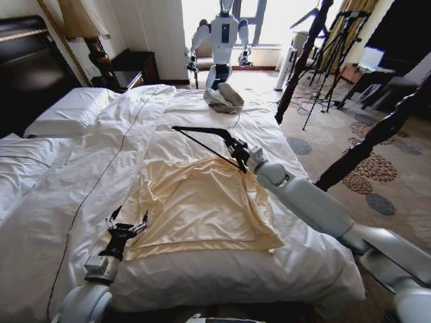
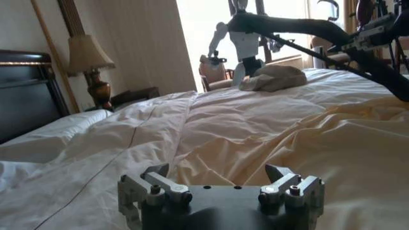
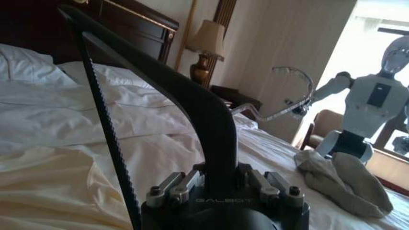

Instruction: Pick up the clothes from the bed and hang them on the clothes hanger.

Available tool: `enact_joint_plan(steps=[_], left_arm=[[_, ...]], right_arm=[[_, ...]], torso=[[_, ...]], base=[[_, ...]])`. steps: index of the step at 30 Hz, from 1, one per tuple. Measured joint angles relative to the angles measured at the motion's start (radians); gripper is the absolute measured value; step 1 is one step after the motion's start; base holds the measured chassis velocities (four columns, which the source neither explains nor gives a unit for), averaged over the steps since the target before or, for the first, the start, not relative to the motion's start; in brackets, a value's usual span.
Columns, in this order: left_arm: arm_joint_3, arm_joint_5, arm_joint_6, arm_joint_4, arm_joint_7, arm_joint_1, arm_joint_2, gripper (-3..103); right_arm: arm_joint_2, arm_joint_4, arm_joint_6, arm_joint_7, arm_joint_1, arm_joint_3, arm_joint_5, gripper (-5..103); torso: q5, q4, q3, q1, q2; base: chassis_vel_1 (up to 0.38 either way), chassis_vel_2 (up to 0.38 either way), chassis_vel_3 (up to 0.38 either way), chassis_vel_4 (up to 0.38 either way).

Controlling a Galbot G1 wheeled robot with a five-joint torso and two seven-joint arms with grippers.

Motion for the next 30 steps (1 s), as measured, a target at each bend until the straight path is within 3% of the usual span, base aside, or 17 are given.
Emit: enact_joint_plan(steps=[2, 5, 17, 22, 30], left_arm=[[0.004, -0.001, 0.000, 0.005, 0.000, -0.006, -0.007, 100], [0.008, -0.001, 0.000, 0.009, 0.000, -0.010, -0.016, 100], [0.005, -0.004, 0.000, 0.012, -0.001, -0.009, -0.023, 100], [0.003, -0.004, -0.003, 0.015, -0.001, -0.005, -0.023, 100], [0.015, 0.002, -0.004, 0.018, -0.001, -0.011, -0.028, 100]], right_arm=[[0.020, -0.063, 0.069, -0.058, 0.012, -0.043, -0.018, 21], [0.047, -0.116, 0.109, -0.085, 0.010, -0.055, -0.033, 21], [0.113, -0.227, 0.192, -0.127, -0.049, -0.051, -0.062, 21], [0.099, -0.232, 0.192, -0.143, -0.055, -0.041, -0.083, 21], [0.036, -0.232, 0.189, -0.247, -0.037, -0.023, -0.082, 21]], torso=[[0.0003, -0.0004, 0.000, 0.000, 0.000], [0.0006, -0.0006, 0.000, 0.000, 0.000], [0.0006, 0.0000, 0.000, 0.000, 0.000], [0.0006, -0.0003, 0.000, 0.000, 0.000], [0.0006, -0.0003, 0.000, 0.000, 0.000]], base=[[0.000, 0.000, 0.000, 0.000], [0.000, 0.000, 0.000, 0.000], [0.000, 0.000, 0.000, 0.000], [0.000, 0.000, 0.000, 0.000], [0.000, 0.000, 0.000, 0.000]])
